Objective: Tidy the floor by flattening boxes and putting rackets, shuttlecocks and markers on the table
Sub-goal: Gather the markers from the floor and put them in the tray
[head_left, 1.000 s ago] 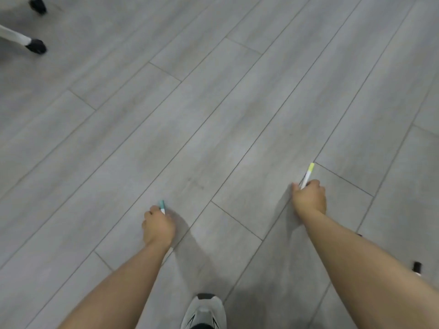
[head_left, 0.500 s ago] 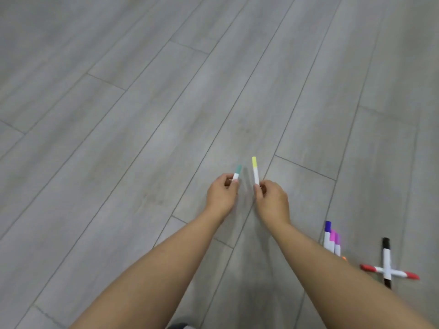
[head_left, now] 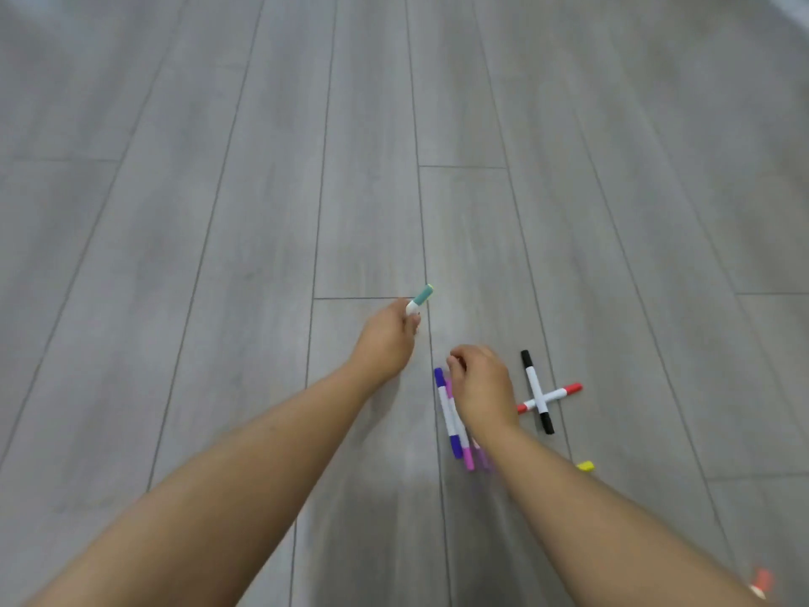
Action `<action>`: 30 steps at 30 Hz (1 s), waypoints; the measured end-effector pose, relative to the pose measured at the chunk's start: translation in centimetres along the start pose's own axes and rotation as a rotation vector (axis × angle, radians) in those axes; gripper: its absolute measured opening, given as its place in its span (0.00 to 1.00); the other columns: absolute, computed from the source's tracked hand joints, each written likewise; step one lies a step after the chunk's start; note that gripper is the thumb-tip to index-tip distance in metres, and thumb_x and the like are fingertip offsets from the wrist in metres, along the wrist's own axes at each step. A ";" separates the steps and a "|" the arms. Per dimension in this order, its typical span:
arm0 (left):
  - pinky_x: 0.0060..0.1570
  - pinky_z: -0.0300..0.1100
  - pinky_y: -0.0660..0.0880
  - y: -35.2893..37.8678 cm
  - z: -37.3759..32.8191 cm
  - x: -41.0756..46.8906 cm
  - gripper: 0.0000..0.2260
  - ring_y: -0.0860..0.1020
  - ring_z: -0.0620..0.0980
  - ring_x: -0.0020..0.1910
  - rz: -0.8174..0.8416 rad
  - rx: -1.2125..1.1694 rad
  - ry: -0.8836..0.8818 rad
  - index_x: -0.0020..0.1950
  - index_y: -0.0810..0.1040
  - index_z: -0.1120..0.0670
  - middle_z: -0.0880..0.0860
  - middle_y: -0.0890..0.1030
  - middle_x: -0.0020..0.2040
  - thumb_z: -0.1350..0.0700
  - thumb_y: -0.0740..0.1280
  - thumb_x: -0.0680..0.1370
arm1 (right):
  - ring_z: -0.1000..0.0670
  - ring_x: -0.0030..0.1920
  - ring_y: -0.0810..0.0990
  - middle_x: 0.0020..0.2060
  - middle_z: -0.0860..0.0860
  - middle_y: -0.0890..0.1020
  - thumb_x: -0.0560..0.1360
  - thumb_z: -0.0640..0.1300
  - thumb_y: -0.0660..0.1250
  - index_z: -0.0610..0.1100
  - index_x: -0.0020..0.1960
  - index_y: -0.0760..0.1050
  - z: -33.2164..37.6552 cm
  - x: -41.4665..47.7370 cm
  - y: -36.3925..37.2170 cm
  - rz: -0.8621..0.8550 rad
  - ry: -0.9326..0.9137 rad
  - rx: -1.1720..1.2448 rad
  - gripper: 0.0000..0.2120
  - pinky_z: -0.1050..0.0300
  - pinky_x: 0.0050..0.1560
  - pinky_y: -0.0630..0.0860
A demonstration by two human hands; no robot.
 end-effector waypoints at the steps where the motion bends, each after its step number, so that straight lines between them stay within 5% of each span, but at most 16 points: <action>1: 0.48 0.49 0.77 0.4 -0.8 0.3 0.09 0.79 0.54 0.46 0.042 0.150 0.054 0.61 0.74 0.53 0.54 0.80 0.49 0.54 0.59 0.84 | 0.49 0.42 0.75 0.43 0.50 0.76 0.80 0.43 0.62 0.44 0.44 0.77 -1.3 -0.7 -0.7 0.003 0.025 -0.026 0.08 0.54 0.43 0.72; 6: 0.51 0.52 0.78 2.4 -2.1 -0.4 0.13 0.75 0.55 0.47 0.237 0.723 0.348 0.66 0.68 0.49 0.54 0.75 0.55 0.56 0.62 0.81 | 0.46 0.43 0.75 0.43 0.49 0.76 0.80 0.48 0.61 0.44 0.43 0.75 -3.5 -4.7 -1.3 0.059 -0.037 -0.285 0.10 0.54 0.38 0.65; 12: 0.43 0.47 0.74 4.4 -1.3 -3.5 0.13 0.79 0.58 0.49 0.449 0.884 0.651 0.66 0.75 0.48 0.53 0.73 0.59 0.50 0.62 0.82 | 0.43 0.44 0.78 0.41 0.47 0.79 0.74 0.48 0.69 0.45 0.45 0.78 -3.9 -6.1 0.8 0.043 -0.071 -0.400 0.06 0.51 0.40 0.73; 16: 0.45 0.48 0.74 6.0 -2.0 -7.1 0.16 0.79 0.59 0.45 0.468 0.942 0.902 0.67 0.78 0.50 0.57 0.76 0.55 0.57 0.67 0.78 | 0.44 0.51 0.76 0.47 0.48 0.78 0.76 0.48 0.66 0.45 0.50 0.77 -4.0 -6.1 0.9 0.061 0.001 -0.458 0.07 0.50 0.46 0.71; 22: 0.53 0.49 0.72 7.0 -1.0 -9.0 0.13 0.76 0.57 0.53 0.436 1.061 0.823 0.66 0.74 0.52 0.56 0.72 0.60 0.56 0.63 0.81 | 0.44 0.58 0.74 0.55 0.47 0.76 0.78 0.54 0.63 0.44 0.57 0.74 -5.7 -7.6 0.0 0.110 0.167 -0.487 0.15 0.51 0.49 0.72; 26: 0.52 0.49 0.73 6.6 -0.5 -9.6 0.11 0.76 0.56 0.52 0.407 1.143 0.854 0.62 0.76 0.55 0.56 0.73 0.61 0.55 0.65 0.80 | 0.44 0.54 0.76 0.52 0.46 0.78 0.74 0.56 0.67 0.44 0.56 0.75 -6.2 -7.0 0.1 0.188 0.232 -0.484 0.18 0.53 0.42 0.69; 30: 0.44 0.48 0.75 5.9 0.6 -10.1 0.10 0.79 0.56 0.48 0.444 1.176 0.817 0.54 0.78 0.54 0.55 0.79 0.52 0.51 0.69 0.76 | 0.43 0.54 0.79 0.53 0.46 0.80 0.75 0.51 0.64 0.45 0.55 0.77 -6.1 -6.9 0.9 0.283 0.225 -0.525 0.13 0.54 0.43 0.71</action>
Point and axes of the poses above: each hand's wrist, its own x-axis towards the middle knuckle, its own y-axis out of the palm, z = x × y, the point moved 7 cm from there along x, towards the middle knuckle
